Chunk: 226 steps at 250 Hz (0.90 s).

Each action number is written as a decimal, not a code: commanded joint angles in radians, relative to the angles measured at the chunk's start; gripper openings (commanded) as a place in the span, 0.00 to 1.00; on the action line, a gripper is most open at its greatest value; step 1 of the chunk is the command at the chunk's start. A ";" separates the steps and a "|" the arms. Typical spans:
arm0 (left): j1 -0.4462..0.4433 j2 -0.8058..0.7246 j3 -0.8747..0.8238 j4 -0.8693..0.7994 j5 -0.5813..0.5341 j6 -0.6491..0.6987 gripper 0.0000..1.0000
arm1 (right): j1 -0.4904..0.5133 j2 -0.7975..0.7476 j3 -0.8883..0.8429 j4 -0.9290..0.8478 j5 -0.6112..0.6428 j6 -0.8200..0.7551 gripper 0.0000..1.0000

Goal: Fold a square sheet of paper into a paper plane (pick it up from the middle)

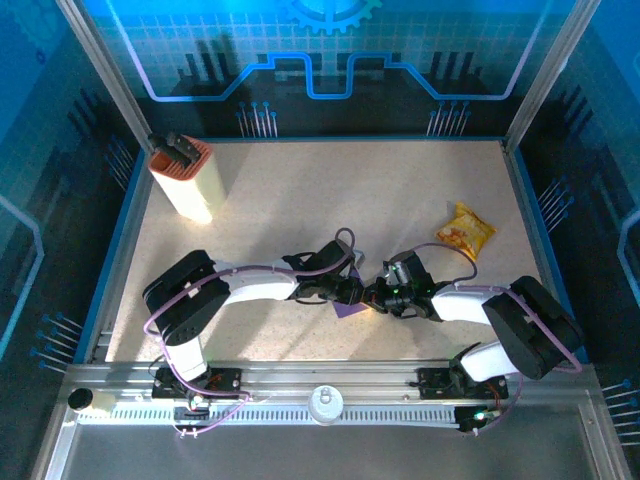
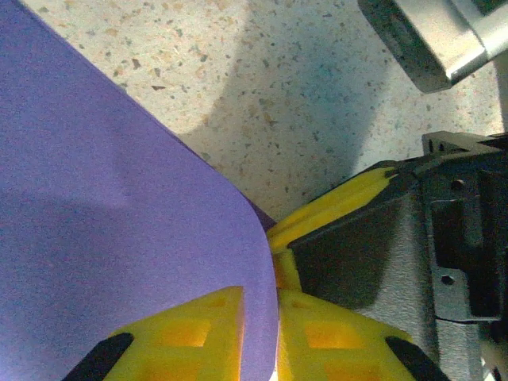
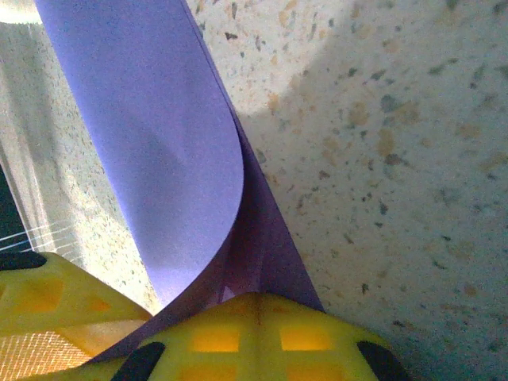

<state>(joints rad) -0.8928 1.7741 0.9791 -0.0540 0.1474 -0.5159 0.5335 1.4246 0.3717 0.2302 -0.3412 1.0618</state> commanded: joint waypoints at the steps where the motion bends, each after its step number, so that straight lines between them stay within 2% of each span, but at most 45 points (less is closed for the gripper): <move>1: 0.009 0.017 0.002 0.013 0.053 0.008 0.18 | -0.013 -0.002 -0.022 -0.058 0.014 -0.006 0.07; 64: 0.014 0.018 0.005 -0.003 0.049 0.005 0.09 | -0.015 0.002 -0.020 -0.058 0.011 -0.007 0.07; 111: 0.033 -0.012 -0.020 0.016 0.047 -0.006 0.06 | -0.015 0.002 -0.021 -0.061 0.014 -0.008 0.07; 226: 0.072 -0.076 -0.089 -0.005 0.007 0.017 0.06 | -0.016 0.005 -0.014 -0.070 0.014 -0.014 0.07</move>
<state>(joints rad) -0.8299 1.7405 0.9131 -0.0467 0.1696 -0.5179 0.5289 1.4246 0.3717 0.2283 -0.3450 1.0615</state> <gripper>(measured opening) 0.062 0.074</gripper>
